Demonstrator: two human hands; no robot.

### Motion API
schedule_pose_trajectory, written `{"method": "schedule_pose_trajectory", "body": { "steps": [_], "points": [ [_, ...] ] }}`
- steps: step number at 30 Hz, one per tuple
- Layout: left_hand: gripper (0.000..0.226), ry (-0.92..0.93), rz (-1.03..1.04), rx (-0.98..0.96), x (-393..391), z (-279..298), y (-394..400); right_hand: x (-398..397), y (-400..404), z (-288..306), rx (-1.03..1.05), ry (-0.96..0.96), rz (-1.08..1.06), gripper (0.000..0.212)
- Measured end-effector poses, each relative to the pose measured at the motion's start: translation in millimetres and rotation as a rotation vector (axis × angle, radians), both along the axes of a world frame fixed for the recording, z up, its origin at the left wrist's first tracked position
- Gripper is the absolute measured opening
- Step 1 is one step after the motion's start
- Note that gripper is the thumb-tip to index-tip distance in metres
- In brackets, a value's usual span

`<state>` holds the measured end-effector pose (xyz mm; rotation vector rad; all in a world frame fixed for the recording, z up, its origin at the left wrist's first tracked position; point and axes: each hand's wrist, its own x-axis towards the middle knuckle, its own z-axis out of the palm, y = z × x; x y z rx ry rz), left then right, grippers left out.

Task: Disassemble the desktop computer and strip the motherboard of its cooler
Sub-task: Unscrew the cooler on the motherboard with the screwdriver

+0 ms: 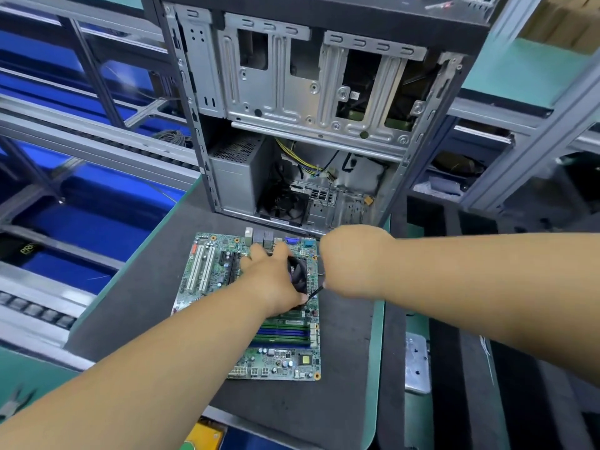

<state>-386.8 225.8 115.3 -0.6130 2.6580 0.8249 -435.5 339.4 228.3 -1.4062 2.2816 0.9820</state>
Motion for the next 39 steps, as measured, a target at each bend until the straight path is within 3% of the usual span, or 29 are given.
{"method": "schedule_pose_trajectory", "body": {
  "steps": [3,4,5,8,11,13,15,18,19,20,21,24,27,29,32,34,35,36,39],
  "points": [
    [0.070,0.006,0.006,-0.031,2.4,1.7,3.7,-17.5,-13.2,-1.0,0.040,-0.305,-0.518,0.031],
    [0.069,0.005,0.009,-0.031,3.0,2.6,3.9,-18.2,-14.6,0.1,0.036,-0.378,-0.601,0.034],
    [0.069,0.003,0.011,-0.027,3.0,3.6,3.6,-16.6,-14.8,2.8,0.059,-0.362,-0.571,0.035],
    [0.069,-0.012,0.013,-0.014,2.3,5.9,3.4,-3.5,-3.1,4.2,0.108,-0.033,-0.080,0.030],
    [0.068,-0.019,0.011,-0.015,0.8,7.1,3.7,1.8,15.4,2.6,0.049,0.145,0.320,0.019],
    [0.067,-0.018,0.015,-0.010,0.5,6.3,3.8,-0.6,22.5,-3.7,0.021,0.129,0.370,0.016],
    [0.067,-0.014,0.016,-0.011,0.5,6.1,3.1,-3.1,17.7,-6.1,0.047,-0.029,0.080,0.022],
    [0.068,-0.010,0.015,-0.004,1.5,5.2,3.0,-22.0,6.5,-7.7,0.020,-0.499,-0.888,0.035],
    [0.069,-0.008,0.015,-0.003,1.8,5.2,2.3,-26.0,2.3,-6.0,0.006,-0.579,-1.063,0.035],
    [0.069,-0.008,0.015,-0.004,2.0,5.1,1.8,-25.9,0.8,-4.0,0.039,-0.617,-1.052,0.035],
    [0.070,-0.011,0.015,-0.006,1.9,5.0,1.5,-23.3,1.3,-2.8,0.061,-0.560,-0.897,0.036],
    [0.070,-0.026,0.022,0.001,1.0,4.9,0.8,-0.8,5.7,0.4,0.106,-0.105,-0.116,0.033],
    [0.069,-0.019,0.024,0.014,0.0,4.3,0.3,5.6,17.3,-0.8,0.007,0.155,0.399,0.026],
    [0.069,-0.016,0.028,0.012,-0.2,3.7,0.2,4.2,17.8,-3.5,-0.028,0.123,0.399,0.027],
    [0.069,-0.017,0.022,-0.005,0.2,3.2,0.8,-1.5,5.1,-3.8,-0.009,-0.201,-0.255,0.019],
    [0.069,-0.007,0.027,0.004,1.1,4.0,1.2,-11.7,1.2,-4.3,-0.079,-0.489,-0.791,0.030],
    [0.069,-0.003,0.029,0.008,1.5,4.7,1.3,-12.6,-0.7,-1.3,-0.034,-0.553,-0.863,0.035],
    [0.069,-0.002,0.030,0.009,1.9,5.2,1.4,-11.2,-0.9,0.3,-0.017,-0.531,-0.786,0.036],
    [0.070,-0.017,0.031,0.017,2.0,7.5,2.0,7.0,6.9,2.8,0.065,-0.114,-0.101,0.027]
  ]
}}
